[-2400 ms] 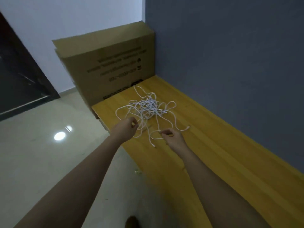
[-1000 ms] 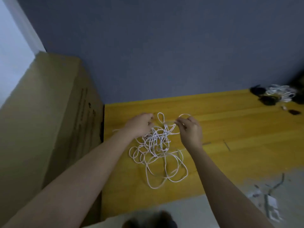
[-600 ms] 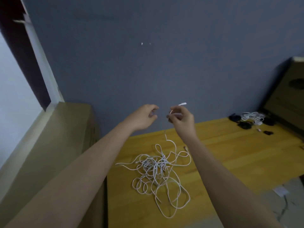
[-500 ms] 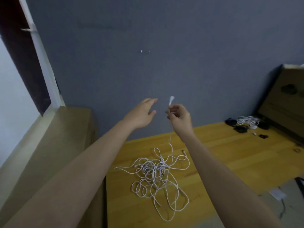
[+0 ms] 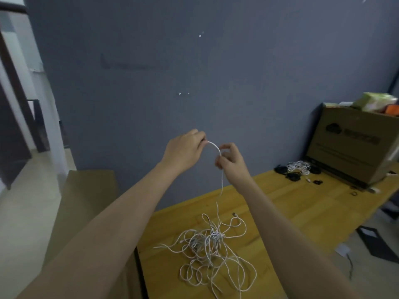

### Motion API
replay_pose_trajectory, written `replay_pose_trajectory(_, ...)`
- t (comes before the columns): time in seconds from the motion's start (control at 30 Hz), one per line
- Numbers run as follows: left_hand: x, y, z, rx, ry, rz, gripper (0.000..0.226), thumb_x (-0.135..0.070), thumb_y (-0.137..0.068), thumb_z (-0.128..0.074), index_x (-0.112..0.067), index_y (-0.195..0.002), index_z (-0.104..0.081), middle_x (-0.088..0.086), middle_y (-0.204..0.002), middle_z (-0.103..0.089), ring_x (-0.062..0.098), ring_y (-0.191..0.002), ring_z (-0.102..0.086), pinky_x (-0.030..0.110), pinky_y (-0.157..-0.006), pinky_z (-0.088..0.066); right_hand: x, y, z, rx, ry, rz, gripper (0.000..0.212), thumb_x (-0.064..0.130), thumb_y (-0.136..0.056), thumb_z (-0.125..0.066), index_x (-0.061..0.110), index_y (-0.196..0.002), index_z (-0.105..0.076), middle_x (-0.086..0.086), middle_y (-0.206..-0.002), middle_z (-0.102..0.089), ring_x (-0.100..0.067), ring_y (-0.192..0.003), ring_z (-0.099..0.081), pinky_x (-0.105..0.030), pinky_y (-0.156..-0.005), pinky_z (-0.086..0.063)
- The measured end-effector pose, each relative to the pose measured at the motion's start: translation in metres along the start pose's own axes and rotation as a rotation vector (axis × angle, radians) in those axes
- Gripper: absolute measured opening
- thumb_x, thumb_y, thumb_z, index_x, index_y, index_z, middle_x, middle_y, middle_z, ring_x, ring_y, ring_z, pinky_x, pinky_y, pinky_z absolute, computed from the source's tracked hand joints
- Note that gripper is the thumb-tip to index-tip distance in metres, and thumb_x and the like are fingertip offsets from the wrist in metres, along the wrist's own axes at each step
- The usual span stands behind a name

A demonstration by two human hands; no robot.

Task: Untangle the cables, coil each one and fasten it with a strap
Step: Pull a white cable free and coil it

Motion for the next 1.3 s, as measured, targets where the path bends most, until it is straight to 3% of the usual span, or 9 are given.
replay_pose_trajectory(0.17, 0.049, 0.003, 0.006, -0.084, 0.199, 0.202, 0.023, -0.028, -0.101, -0.041, -0.011, -0.097, -0.055, 0.003, -0.102, -0.057, 0.026, -0.085, -0.057, 0.035, -0.066, -0.042, -0.098, 0.040, -0.025, 0.081, 0.214, -0.279, 0.021, 0.012, -0.101, -0.044, 0.012, -0.090, -0.062, -0.002, -0.077, -0.061, -0.018, -0.076, -0.056, -0.029, -0.073, -0.046)
replay_pose_trajectory(0.27, 0.064, 0.005, 0.004, -0.087, 0.261, 0.262, 0.020, -0.028, -0.101, -0.040, -0.014, -0.094, -0.051, 0.004, -0.097, -0.058, 0.023, -0.080, -0.052, 0.034, -0.064, -0.037, -0.093, 0.023, -0.016, -0.127, 0.208, -0.308, 0.031, 0.014, -0.102, -0.042, 0.017, -0.076, -0.059, -0.004, -0.068, -0.060, -0.020, -0.067, -0.054, -0.032, -0.063, -0.044)
replay_pose_trajectory(0.37, 0.081, 0.011, -0.009, -0.056, 0.364, 0.341, 0.018, -0.029, -0.102, -0.038, -0.015, -0.095, -0.047, 0.004, -0.092, -0.061, 0.026, -0.080, -0.056, 0.040, -0.066, -0.043, -0.010, -0.013, 0.000, -0.430, -0.084, -0.121, 0.030, 0.017, -0.102, -0.042, 0.016, -0.076, -0.056, -0.003, -0.065, -0.057, -0.017, -0.063, -0.058, -0.030, -0.059, -0.047)
replay_pose_trajectory(0.53, 0.098, 0.025, -0.045, 0.027, 0.616, 0.427, 0.018, -0.028, -0.101, -0.041, -0.020, -0.085, -0.044, -0.002, -0.075, -0.063, 0.020, -0.072, -0.064, 0.041, -0.071, -0.050, 0.027, -0.026, -0.002, -0.480, -0.065, 0.114, 0.028, 0.023, -0.102, -0.042, 0.020, -0.082, -0.060, 0.010, -0.052, -0.048, -0.017, -0.058, -0.053, -0.030, -0.059, -0.048)
replay_pose_trajectory(0.67, 0.105, 0.050, -0.083, 0.141, 0.910, 0.542, 0.022, -0.017, -0.101, -0.044, -0.018, -0.079, -0.041, -0.004, -0.077, -0.065, 0.014, -0.069, -0.063, 0.038, -0.077, -0.051, -0.078, -0.009, -0.026, -0.293, 0.346, -0.159, 0.028, 0.021, -0.102, -0.043, 0.007, -0.096, -0.067, 0.007, -0.055, -0.038, -0.008, -0.050, -0.034, -0.027, -0.053, -0.032)
replay_pose_trajectory(0.8, 0.108, 0.082, -0.114, 0.217, 1.236, 0.723, 0.023, -0.010, -0.104, -0.035, -0.013, -0.081, -0.036, 0.004, -0.069, -0.051, 0.016, -0.060, -0.055, 0.035, -0.075, -0.055, -0.060, -0.021, -0.028, -0.234, 0.438, -0.093, 0.027, 0.027, -0.102, -0.042, 0.017, -0.099, -0.067, 0.009, -0.054, -0.041, -0.005, -0.042, -0.035, -0.025, -0.048, -0.027)
replay_pose_trajectory(0.9, 0.110, 0.104, -0.131, 0.250, 1.367, 0.803, 0.023, -0.009, -0.103, -0.037, -0.013, -0.081, -0.037, 0.002, -0.061, -0.040, 0.013, -0.052, -0.042, 0.032, -0.063, -0.056, -0.084, -0.014, -0.041, -0.106, 0.646, -0.147, 0.029, 0.026, -0.102, -0.039, 0.016, -0.104, -0.066, 0.008, -0.063, -0.052, -0.015, -0.059, -0.048, -0.028, -0.057, -0.035)
replay_pose_trajectory(1.03, 0.113, 0.134, -0.155, 0.288, 1.421, 0.857, 0.021, -0.009, -0.103, -0.038, -0.010, -0.084, -0.046, -0.002, -0.051, -0.045, 0.011, -0.047, -0.046, 0.030, -0.061, -0.053, -0.189, 0.048, -0.070, 0.202, 0.870, -0.406, 0.032, 0.027, -0.103, -0.034, 0.007, -0.106, -0.059, -0.018, -0.095, -0.066, -0.035, -0.088, -0.061, -0.035, -0.070, -0.042)
replay_pose_trajectory(1.3, 0.101, 0.168, -0.193, 0.356, 1.515, 0.930, 0.017, -0.018, -0.106, -0.028, -0.013, -0.093, -0.037, 0.003, -0.074, -0.072, 0.014, -0.065, -0.070, 0.025, -0.053, -0.056, -0.255, 0.141, -0.120, 0.286, 0.565, -0.466, 0.040, 0.023, -0.104, -0.033, 0.016, -0.142, -0.044, -0.008, -0.123, -0.060, -0.025, -0.110, -0.057, -0.026, -0.081, -0.041)
Point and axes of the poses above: each hand's wrist, its own y-axis away from the middle knuckle, its own z-axis out of the back of the hand, x = y × z, the point moved 8 cm from there along -y, towards the middle knuckle
